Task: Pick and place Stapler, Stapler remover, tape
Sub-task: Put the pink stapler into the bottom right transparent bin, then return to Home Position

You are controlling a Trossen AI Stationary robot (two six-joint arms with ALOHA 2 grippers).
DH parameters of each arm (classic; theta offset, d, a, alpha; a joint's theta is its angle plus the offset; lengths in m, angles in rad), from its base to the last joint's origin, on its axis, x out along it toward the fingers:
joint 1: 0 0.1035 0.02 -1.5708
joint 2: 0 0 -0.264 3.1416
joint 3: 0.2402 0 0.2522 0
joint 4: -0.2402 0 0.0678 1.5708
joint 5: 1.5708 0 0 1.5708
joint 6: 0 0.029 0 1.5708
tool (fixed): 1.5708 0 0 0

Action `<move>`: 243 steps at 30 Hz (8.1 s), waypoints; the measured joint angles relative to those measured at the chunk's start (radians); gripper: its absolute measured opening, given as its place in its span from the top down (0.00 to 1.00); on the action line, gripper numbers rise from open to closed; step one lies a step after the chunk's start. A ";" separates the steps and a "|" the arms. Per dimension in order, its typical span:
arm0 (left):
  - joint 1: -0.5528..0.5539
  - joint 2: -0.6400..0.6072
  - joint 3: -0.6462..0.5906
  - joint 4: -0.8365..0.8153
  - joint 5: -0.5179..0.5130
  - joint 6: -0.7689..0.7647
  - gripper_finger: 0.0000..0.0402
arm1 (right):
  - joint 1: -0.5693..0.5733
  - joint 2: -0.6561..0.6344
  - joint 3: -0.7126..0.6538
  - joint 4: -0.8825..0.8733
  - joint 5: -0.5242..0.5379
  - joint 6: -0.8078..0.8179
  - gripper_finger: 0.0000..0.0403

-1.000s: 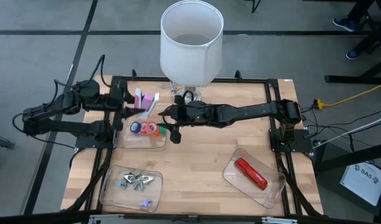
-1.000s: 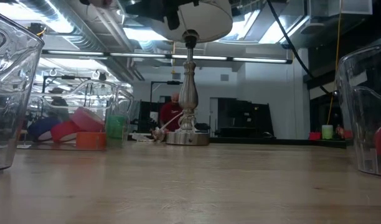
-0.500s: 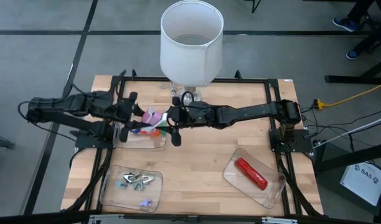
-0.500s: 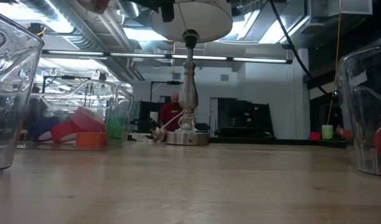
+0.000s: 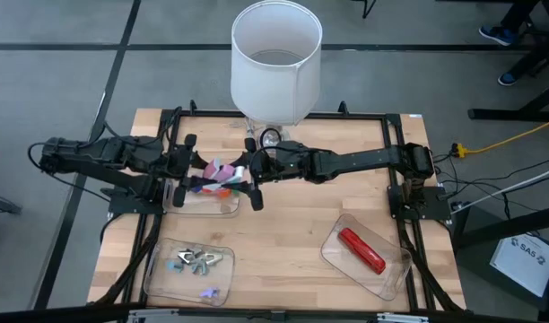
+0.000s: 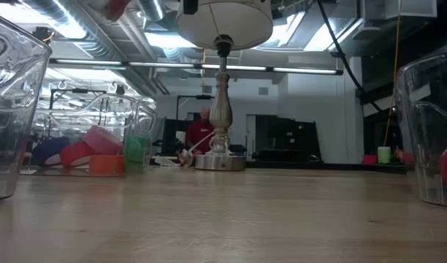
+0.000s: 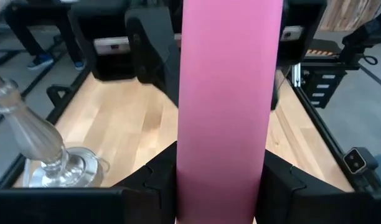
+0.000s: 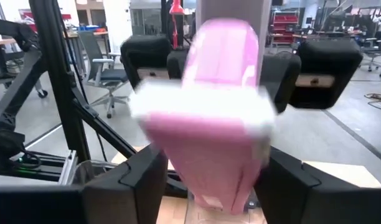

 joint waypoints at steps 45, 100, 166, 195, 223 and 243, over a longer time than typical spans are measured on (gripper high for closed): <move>-0.041 0.049 0.002 0.060 -0.060 0.026 0.53 | -0.003 0.002 -0.001 -0.027 0.012 0.127 0.67; -0.040 -0.099 0.003 0.045 -0.314 -0.030 0.54 | 0.369 -0.335 -0.002 -1.542 -0.184 0.863 0.67; -0.041 -0.093 0.002 0.046 -0.331 0.020 0.54 | 0.372 -0.334 -0.289 -1.583 -0.158 0.975 0.31; -0.041 -0.433 -0.370 0.235 -0.051 0.019 0.54 | 0.331 -0.413 -0.032 -1.374 0.189 0.350 0.31; -0.040 -0.718 -0.766 0.598 0.088 0.057 0.54 | 0.204 -0.865 -1.228 0.555 -0.209 0.050 0.31; -0.041 -0.718 -0.866 0.719 0.089 0.017 0.54 | 0.052 -0.896 -1.561 0.962 -0.343 0.071 0.31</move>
